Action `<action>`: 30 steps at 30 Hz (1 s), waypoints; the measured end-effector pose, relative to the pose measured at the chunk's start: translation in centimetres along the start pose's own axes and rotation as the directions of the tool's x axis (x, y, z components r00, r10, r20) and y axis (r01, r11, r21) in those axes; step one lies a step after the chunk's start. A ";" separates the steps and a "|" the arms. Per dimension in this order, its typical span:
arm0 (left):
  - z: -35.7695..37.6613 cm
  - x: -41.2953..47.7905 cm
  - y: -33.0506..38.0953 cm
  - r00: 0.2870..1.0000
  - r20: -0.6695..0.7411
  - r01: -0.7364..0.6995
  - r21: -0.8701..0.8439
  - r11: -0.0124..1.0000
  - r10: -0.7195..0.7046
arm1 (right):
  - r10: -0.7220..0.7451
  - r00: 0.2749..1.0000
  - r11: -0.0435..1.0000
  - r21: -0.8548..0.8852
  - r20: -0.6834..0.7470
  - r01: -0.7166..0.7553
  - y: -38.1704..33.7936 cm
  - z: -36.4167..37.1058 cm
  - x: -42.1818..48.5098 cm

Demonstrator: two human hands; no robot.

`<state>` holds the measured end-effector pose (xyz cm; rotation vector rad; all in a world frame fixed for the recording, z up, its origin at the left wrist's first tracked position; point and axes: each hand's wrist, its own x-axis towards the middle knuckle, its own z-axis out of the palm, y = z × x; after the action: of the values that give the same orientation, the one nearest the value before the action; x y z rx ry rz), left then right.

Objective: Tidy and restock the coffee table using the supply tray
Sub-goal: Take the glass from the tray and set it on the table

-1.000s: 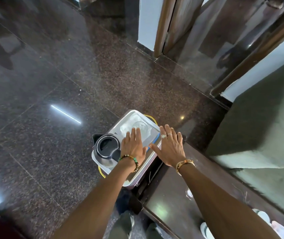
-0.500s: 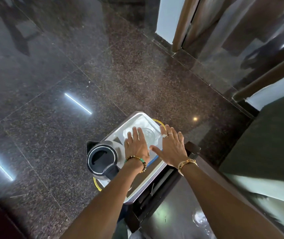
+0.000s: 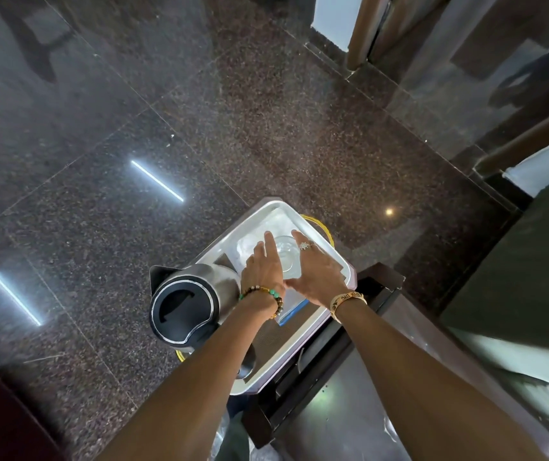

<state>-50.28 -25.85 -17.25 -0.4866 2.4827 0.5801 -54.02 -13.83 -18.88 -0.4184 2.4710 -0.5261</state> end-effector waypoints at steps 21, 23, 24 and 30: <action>-7.9 -12.1 8.3 0.972 -0.173 -0.175 -0.076 0.982 0.160 | 0.117 0.969 0.984 0.155 -0.218 -0.084 -3.2 -11.0 -14.6; -8.6 -14.4 9.5 0.957 -0.214 -0.212 -0.068 0.975 0.194 | 0.104 0.959 0.984 0.164 -0.263 -0.062 -3.6 -12.5 -17.1; -8.9 -15.3 9.9 0.949 -0.236 -0.230 -0.064 0.971 0.209 | 0.098 0.954 0.985 0.165 -0.282 -0.052 -3.7 -13.0 -18.1; -8.7 -21.1 12.3 0.907 -0.272 -0.340 -0.027 0.940 0.320 | 0.166 0.909 0.979 0.177 -0.383 -0.105 -3.6 -14.1 -25.4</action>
<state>-42.83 -15.24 5.19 -0.1749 2.8342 0.7869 -41.75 -2.90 5.28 -0.0776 2.7917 -0.8017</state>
